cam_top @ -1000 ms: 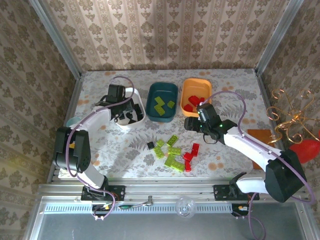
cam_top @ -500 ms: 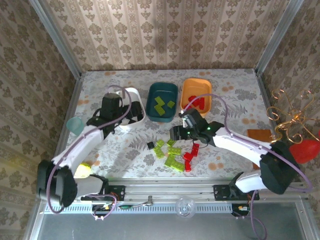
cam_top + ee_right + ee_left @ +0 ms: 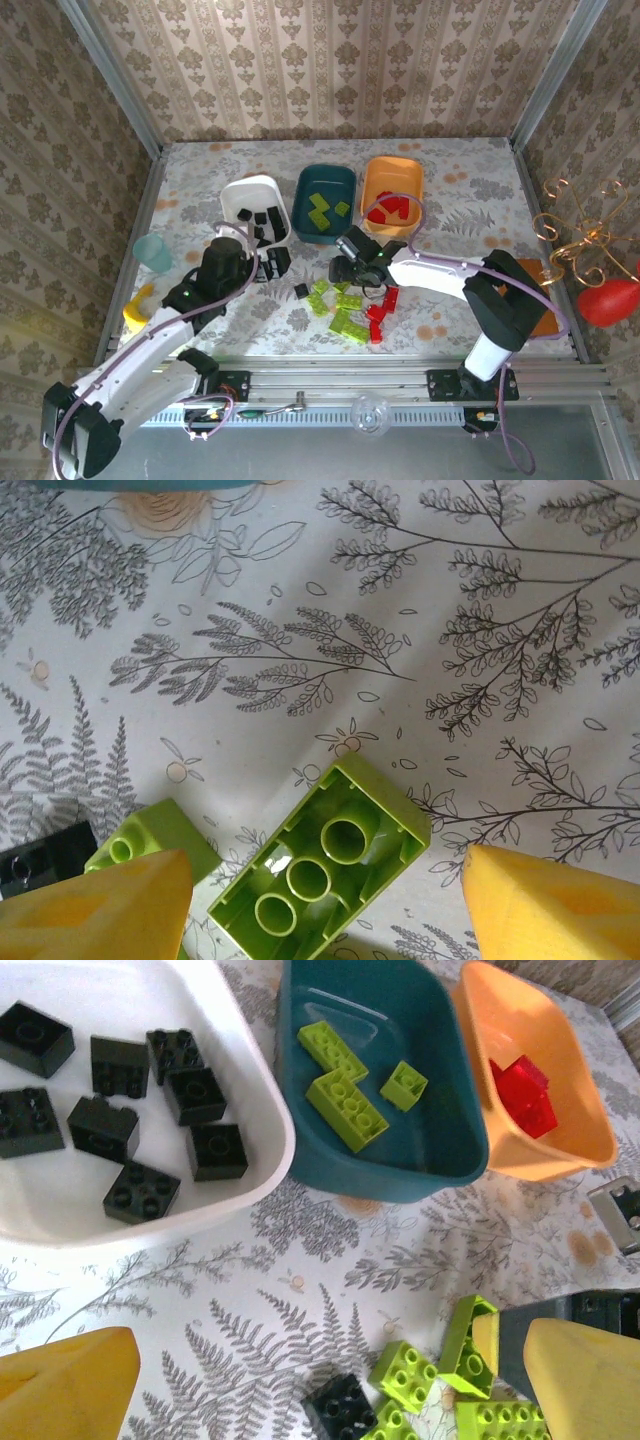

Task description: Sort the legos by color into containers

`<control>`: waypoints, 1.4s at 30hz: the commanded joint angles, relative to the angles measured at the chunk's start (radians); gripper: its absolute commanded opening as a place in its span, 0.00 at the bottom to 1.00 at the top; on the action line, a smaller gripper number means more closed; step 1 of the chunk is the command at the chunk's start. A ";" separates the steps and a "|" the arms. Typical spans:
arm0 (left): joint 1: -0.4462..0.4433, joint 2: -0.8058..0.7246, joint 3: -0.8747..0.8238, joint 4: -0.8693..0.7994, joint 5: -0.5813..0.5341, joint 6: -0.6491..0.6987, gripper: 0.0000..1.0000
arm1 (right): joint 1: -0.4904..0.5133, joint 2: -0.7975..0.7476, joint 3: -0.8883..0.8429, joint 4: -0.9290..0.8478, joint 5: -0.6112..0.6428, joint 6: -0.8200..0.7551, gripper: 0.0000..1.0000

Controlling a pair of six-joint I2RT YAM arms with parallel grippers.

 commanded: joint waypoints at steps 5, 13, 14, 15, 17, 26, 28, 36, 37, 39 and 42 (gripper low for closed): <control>-0.008 -0.050 -0.060 0.000 -0.009 -0.029 1.00 | 0.020 0.092 0.076 -0.071 0.057 0.168 0.73; -0.012 -0.068 -0.082 0.004 -0.007 -0.033 1.00 | 0.022 0.167 0.119 -0.103 0.066 0.143 0.63; -0.012 -0.070 -0.082 0.004 -0.007 -0.033 1.00 | 0.021 0.171 0.125 -0.103 0.068 0.126 0.60; -0.013 -0.071 -0.082 0.004 -0.005 -0.032 1.00 | 0.023 0.174 0.131 -0.105 0.071 0.108 0.57; -0.014 -0.073 -0.081 0.003 -0.004 -0.030 1.00 | 0.022 0.183 0.140 -0.096 0.065 0.078 0.51; -0.017 -0.105 -0.068 -0.024 -0.004 -0.028 1.00 | 0.022 0.118 0.104 0.114 0.054 -0.086 0.32; -0.017 -0.123 -0.068 -0.033 -0.002 -0.034 1.00 | 0.021 0.071 0.086 0.161 0.057 -0.132 0.32; -0.017 -0.161 -0.114 -0.029 0.028 -0.061 1.00 | 0.000 -0.047 0.158 0.215 0.070 -0.312 0.31; -0.017 -0.163 -0.119 -0.030 0.030 -0.065 1.00 | -0.011 -0.027 0.195 0.193 0.068 -0.321 0.31; -0.018 -0.169 -0.129 -0.027 0.034 -0.075 1.00 | -0.047 0.029 0.271 0.159 0.061 -0.333 0.31; -0.023 -0.185 -0.142 -0.024 0.043 -0.091 1.00 | -0.105 0.128 0.374 0.120 0.030 -0.330 0.31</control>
